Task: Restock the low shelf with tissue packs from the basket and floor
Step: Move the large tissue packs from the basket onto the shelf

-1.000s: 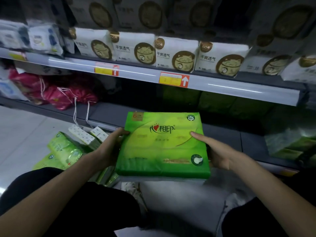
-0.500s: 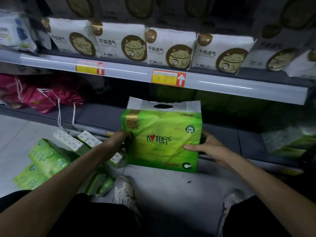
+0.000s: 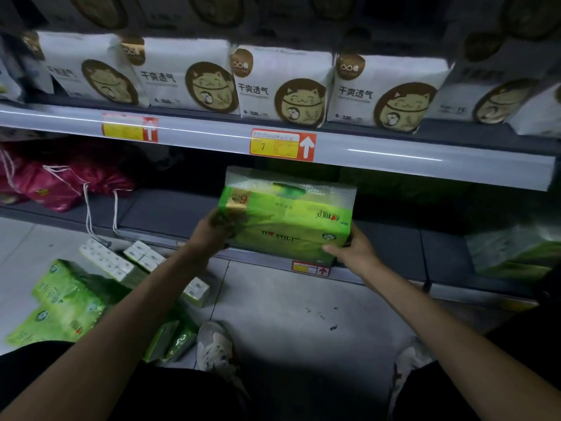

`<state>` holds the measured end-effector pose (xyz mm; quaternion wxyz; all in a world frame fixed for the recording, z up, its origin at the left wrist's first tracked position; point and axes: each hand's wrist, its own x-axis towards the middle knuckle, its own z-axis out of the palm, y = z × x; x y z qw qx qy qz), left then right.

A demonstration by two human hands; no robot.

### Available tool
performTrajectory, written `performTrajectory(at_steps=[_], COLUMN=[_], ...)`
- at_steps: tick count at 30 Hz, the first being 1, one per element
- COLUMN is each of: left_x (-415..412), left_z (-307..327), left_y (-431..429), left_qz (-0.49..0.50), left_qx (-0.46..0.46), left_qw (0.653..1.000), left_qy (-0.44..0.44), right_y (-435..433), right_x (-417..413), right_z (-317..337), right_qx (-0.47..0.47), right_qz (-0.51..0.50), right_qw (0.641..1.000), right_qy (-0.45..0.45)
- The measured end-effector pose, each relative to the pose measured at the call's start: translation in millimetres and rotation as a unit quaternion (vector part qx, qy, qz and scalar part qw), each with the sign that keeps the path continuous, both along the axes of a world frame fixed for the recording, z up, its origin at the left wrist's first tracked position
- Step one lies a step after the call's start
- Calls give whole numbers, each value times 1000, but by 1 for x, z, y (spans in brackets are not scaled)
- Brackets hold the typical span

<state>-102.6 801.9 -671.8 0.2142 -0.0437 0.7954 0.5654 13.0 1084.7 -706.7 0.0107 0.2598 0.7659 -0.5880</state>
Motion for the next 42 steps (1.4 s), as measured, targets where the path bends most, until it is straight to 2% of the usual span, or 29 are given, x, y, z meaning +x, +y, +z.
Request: performTrajectory(at_steps=[2, 5, 7, 11, 14, 16, 19, 21, 23, 26, 30, 34, 42], left_x=[8, 11, 15, 31, 46, 58, 78, 88, 88, 75, 52, 38, 12], left_z=[2, -2, 0, 3, -5, -14, -28, -38, -48, -54, -61, -77, -103], left_y=[2, 8, 10, 10, 4, -1, -6, -8, -11, -11, -1, 8, 24], left_qz=[-25, -15, -13, -6, -23, -57, -161, -240, -304, -335, -336, -319, -307], left_qx=[22, 39, 36, 18, -57, -116, -233, -317, -383, -438, -453, -451, -416], left_qw=[999, 998, 998, 1000, 998, 992, 959, 916, 869, 825, 810, 816, 842], left_qy=[-37, -48, -42, -11, -3, -3, 21, 49, 79, 127, 160, 171, 151], right_y=[0, 3, 1, -8, -14, -20, -31, -36, -40, -45, -53, -60, -55], right_x=[1, -2, 0, 21, 39, 55, 77, 83, 81, 73, 55, 44, 22], right_z=[-4, -10, -8, -10, -18, -21, -25, -26, -26, -31, -47, -61, -87], right_qx=[-10, -31, -48, -24, 67, 153, 281, 349, 382, 392, 393, 375, 389], right_qz=[6, -1, -3, 9, 2, 45, 189, 266, 293, 285, 259, 198, 169], right_qw=[1000, 999, 998, 997, 988, 972, 919, 874, 854, 856, 866, 894, 896], right_qy=[-24, -41, -46, -77, -137, -173, -201, -210, -200, -179, -171, -144, -128])
